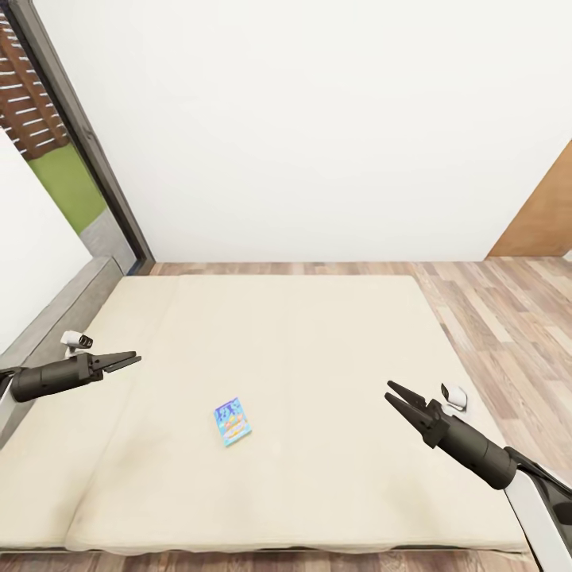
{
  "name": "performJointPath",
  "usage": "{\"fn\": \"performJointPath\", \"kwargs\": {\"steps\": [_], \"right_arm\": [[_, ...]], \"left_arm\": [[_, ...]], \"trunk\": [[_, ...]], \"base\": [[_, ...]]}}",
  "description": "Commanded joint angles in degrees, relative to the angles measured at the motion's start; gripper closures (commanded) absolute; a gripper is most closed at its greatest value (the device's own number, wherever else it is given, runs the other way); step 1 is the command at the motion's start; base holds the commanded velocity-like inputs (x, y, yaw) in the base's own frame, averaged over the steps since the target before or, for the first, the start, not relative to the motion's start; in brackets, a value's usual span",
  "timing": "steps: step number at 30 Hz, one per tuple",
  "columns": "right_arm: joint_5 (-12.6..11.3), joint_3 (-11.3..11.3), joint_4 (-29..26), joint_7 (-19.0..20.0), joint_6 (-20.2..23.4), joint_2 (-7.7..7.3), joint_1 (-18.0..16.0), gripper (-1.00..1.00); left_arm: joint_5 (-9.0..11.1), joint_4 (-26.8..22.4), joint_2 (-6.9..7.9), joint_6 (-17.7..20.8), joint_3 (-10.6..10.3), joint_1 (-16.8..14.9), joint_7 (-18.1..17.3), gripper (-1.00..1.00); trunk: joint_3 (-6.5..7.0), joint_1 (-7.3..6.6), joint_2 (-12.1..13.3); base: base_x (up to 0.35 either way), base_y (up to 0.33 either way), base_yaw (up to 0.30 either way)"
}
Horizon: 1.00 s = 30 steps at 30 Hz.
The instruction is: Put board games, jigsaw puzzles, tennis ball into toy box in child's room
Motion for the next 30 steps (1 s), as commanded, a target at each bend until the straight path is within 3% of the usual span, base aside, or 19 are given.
{"fn": "performJointPath", "kwargs": {"steps": [1,30], "right_arm": [[-0.4,0.0,0.0,0.0,0.5,-0.02,0.0,-1.00],[-0.4,0.0,0.0,0.0,0.5,0.00,0.0,-1.00]], "left_arm": [[0.0,0.0,0.01,0.6,0.0,0.0,-0.2,-1.00],[0.0,0.0,0.01,0.6,0.0,0.0,-0.2,-1.00]], "trunk": [[0.00,0.03,-0.1],[2.71,0.03,-0.1]], "base": [[0.000,0.000,0.000],[0.000,0.000,0.000]]}}
